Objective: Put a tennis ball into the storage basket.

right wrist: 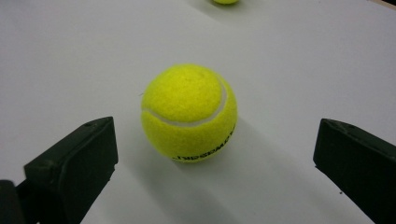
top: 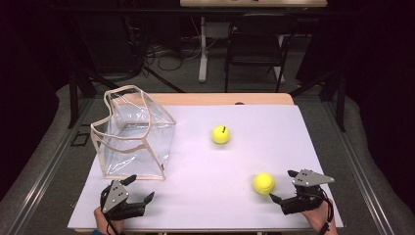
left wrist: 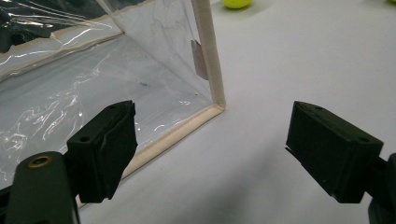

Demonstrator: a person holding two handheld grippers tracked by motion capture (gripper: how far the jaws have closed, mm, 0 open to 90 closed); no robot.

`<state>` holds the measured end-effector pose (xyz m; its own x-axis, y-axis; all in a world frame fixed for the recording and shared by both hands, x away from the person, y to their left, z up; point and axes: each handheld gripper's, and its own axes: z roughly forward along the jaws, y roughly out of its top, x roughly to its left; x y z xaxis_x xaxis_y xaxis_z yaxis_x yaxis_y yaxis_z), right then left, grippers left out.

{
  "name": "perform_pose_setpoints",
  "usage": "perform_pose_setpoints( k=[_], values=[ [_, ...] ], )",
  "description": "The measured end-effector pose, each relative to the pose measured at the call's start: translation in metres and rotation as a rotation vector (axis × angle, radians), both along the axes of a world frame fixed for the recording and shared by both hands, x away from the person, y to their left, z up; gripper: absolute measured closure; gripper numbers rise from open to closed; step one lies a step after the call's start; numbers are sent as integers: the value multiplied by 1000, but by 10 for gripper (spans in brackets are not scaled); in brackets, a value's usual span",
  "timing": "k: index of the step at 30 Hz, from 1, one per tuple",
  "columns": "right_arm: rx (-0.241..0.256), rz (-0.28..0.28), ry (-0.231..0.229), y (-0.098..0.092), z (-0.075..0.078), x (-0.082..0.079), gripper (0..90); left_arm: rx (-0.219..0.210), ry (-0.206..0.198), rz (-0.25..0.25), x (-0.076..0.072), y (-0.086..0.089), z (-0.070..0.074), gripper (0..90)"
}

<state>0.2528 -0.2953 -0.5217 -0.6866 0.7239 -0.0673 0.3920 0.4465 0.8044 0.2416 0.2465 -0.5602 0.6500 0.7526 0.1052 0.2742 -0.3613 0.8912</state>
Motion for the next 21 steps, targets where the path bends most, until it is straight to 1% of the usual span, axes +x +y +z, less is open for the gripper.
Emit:
perform_pose_setpoints(
  k=[3, 13, 21],
  values=[
    [-13, 9, 12, 5, 5, 3, 0, 3, -2, -2, 0, 0, 0, 162],
    [-32, 21, 34, 14, 11, 9, 0, 7, -3, -1, 0, 0, 0, 162],
    [-63, 40, 49, 29, 16, 19, 0, 7, -1, 0, -1, 0, 0, 162]
  ],
)
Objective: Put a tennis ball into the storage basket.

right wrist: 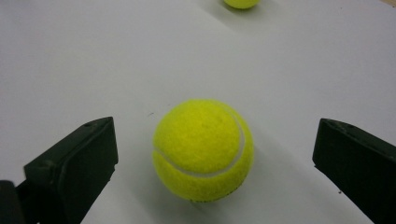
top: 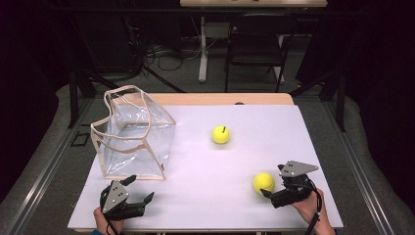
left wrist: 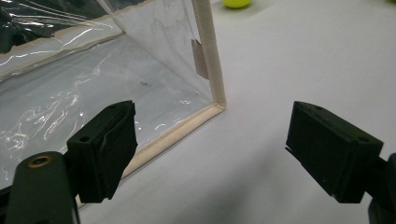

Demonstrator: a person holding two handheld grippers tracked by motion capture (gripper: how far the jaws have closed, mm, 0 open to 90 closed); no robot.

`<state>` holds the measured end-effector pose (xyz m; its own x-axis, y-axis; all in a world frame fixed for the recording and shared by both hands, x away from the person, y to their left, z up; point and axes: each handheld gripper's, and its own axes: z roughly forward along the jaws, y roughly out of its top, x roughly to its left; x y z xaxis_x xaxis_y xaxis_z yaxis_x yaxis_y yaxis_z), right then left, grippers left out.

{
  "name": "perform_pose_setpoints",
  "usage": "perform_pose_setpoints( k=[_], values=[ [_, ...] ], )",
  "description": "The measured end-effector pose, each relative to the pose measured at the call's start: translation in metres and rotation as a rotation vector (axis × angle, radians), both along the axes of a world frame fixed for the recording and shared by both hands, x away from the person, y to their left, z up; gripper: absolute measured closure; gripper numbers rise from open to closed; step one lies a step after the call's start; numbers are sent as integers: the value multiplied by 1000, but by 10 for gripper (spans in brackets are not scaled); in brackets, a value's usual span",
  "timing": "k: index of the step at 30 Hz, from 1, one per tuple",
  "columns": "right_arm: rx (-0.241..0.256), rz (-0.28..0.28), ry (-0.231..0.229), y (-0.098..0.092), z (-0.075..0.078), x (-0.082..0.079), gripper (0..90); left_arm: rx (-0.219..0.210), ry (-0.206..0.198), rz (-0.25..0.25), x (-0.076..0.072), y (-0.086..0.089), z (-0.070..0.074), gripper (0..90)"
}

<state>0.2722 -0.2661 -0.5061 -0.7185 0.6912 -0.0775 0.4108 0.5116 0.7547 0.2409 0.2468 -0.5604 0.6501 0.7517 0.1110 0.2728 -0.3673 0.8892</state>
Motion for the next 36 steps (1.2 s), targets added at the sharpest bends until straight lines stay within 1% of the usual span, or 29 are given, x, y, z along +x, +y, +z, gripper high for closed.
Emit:
perform_pose_setpoints(
  k=[2, 4, 7, 12, 16, 18, 20, 23, 27, 28, 29, 31, 32, 36],
  values=[
    [-14, 5, 4, 3, -1, 3, 0, 3, -1, 3, 0, 0, 0, 161],
    [-18, 8, 8, 5, -1, 5, 0, 5, 3, 16, 0, 0, 0, 161],
    [-30, 8, 24, 7, -3, 11, 0, 1, 3, 17, 0, 0, 0, 162],
    [-33, 13, 40, 9, -5, 16, 0, 5, 4, 12, 0, 0, 0, 162],
    [-37, 17, 66, 11, -8, 22, 0, 7, 5, 14, 0, 0, 0, 161],
    [-49, 18, 93, 12, -11, 26, 0, 9, 4, 14, 0, 0, 0, 161],
    [-47, 21, 95, 12, -11, 28, 0, 5, 4, 16, 0, 0, 0, 162],
    [-50, 21, 113, 13, -13, 31, 0, 6, 6, 17, 0, 0, 0, 162],
    [-66, 27, 122, 17, -15, 35, 0, 12, 6, 22, 0, 0, 0, 162],
    [-71, 26, 126, 18, -16, 35, 0, 7, 5, 21, 0, 0, 0, 161],
    [-78, 30, 136, 19, -17, 37, 0, 6, 6, 22, 0, 0, 0, 161],
    [-77, 29, 143, 20, -19, 38, 0, 7, 4, 22, 0, 0, 0, 162],
    [-89, 26, 163, 20, -22, 40, 0, 7, 6, 20, 0, 0, 0, 162],
    [-101, 27, 179, 21, -27, 42, 0, 7, 6, 20, 0, 0, 0, 162]
  ],
)
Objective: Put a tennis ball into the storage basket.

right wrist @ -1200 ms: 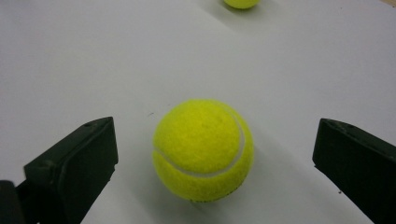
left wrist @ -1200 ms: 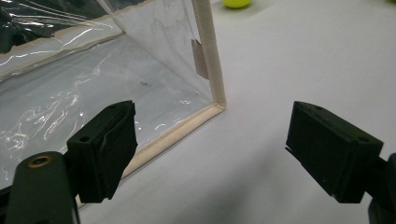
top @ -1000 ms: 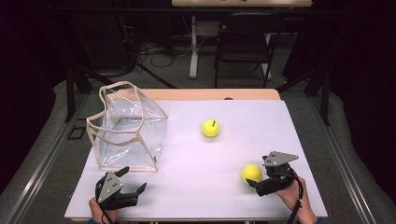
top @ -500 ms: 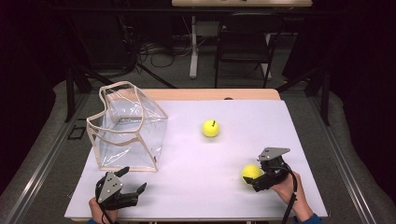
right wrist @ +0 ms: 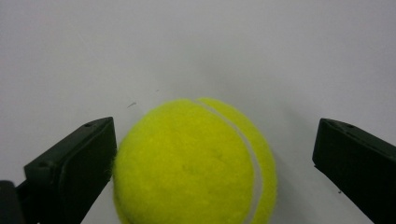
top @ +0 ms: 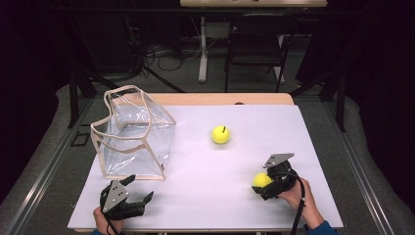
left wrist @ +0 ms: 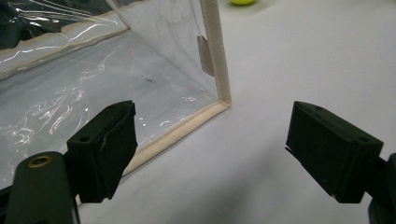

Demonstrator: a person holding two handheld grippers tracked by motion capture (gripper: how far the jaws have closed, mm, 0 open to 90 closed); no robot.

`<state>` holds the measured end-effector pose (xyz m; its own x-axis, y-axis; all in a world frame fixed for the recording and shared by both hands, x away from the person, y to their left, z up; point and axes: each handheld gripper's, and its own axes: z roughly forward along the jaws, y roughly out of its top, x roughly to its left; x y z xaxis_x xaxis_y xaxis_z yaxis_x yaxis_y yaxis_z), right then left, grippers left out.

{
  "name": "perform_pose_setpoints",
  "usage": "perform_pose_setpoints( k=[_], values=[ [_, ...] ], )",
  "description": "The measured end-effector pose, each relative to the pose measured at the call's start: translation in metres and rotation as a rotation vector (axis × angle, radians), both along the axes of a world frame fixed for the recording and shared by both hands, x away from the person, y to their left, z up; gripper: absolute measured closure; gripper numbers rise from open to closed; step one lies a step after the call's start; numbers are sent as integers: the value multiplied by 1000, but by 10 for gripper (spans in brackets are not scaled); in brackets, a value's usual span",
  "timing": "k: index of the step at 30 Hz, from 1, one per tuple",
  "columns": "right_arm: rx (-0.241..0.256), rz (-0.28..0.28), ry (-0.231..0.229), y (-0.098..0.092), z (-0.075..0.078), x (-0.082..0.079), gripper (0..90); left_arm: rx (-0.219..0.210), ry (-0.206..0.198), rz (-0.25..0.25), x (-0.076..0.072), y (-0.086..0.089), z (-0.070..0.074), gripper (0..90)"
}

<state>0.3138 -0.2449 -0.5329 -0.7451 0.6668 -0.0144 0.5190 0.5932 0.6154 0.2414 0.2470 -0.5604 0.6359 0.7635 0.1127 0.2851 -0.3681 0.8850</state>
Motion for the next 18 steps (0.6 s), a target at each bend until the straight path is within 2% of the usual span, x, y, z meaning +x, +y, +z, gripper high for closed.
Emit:
perform_pose_setpoints(
  k=[10, 18],
  values=[
    [4, -9, 36, 0, -6, 0, 0, -1, 2, 0, 0, 0, 0, 161],
    [6, -15, 49, -2, -8, -1, 94, -3, 1, -4, -1, 1, 1, 161]
  ],
)
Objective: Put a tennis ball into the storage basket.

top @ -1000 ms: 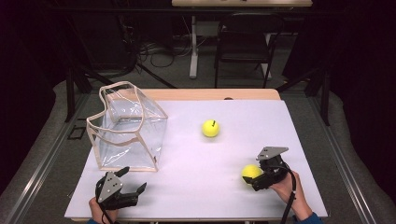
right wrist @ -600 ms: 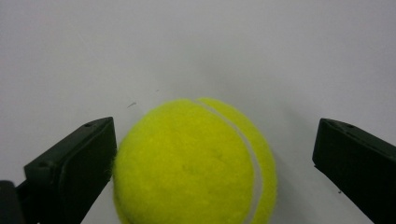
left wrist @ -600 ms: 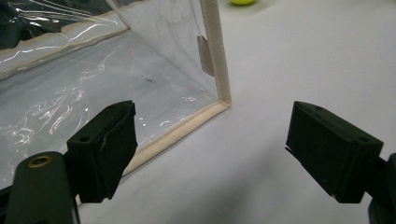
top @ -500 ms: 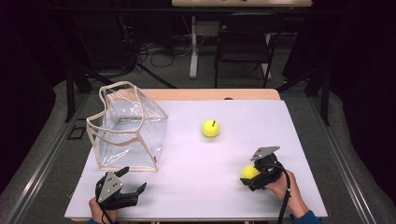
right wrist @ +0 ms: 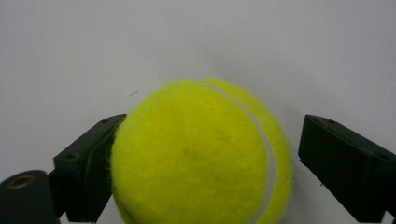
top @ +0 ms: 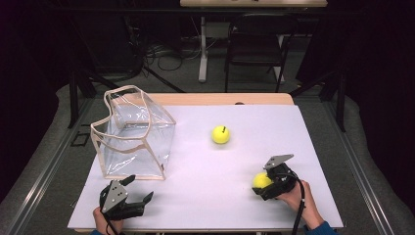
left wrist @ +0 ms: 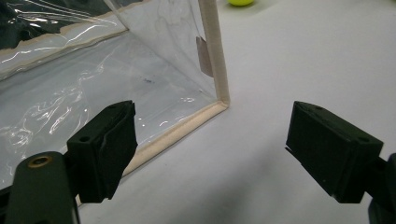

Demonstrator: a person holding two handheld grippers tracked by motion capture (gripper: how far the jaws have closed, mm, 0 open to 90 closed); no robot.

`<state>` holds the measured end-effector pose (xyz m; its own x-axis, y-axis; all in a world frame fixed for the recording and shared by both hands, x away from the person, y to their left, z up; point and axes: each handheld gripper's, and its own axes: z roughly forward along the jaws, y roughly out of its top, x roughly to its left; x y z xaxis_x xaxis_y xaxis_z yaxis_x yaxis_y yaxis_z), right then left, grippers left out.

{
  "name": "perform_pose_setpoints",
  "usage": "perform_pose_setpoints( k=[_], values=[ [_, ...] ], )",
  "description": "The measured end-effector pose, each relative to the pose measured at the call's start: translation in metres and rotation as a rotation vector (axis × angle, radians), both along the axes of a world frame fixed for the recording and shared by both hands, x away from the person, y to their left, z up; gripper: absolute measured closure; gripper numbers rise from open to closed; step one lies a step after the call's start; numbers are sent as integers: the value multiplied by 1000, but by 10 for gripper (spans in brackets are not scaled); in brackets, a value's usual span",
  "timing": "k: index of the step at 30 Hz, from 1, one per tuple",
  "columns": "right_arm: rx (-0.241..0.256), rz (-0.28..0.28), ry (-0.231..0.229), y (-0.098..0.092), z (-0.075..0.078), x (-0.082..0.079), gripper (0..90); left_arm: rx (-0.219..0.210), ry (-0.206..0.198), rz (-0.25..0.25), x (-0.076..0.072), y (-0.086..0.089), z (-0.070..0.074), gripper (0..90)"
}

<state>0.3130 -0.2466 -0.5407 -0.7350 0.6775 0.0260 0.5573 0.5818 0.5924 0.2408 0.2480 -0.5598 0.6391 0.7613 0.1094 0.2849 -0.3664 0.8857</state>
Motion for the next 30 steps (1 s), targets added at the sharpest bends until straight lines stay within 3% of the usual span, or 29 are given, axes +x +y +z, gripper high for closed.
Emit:
perform_pose_setpoints(
  k=[9, 14, 30],
  values=[
    [24, 25, 28, 2, 0, -2, 253, 0, -1, 0, 0, 0, 0, 162],
    [27, 27, 31, 2, 1, -2, 259, 1, -3, 1, 0, 0, 0, 162],
    [12, 45, -16, 8, 13, -6, 263, 3, -5, 6, 0, 0, 0, 161]
  ],
)
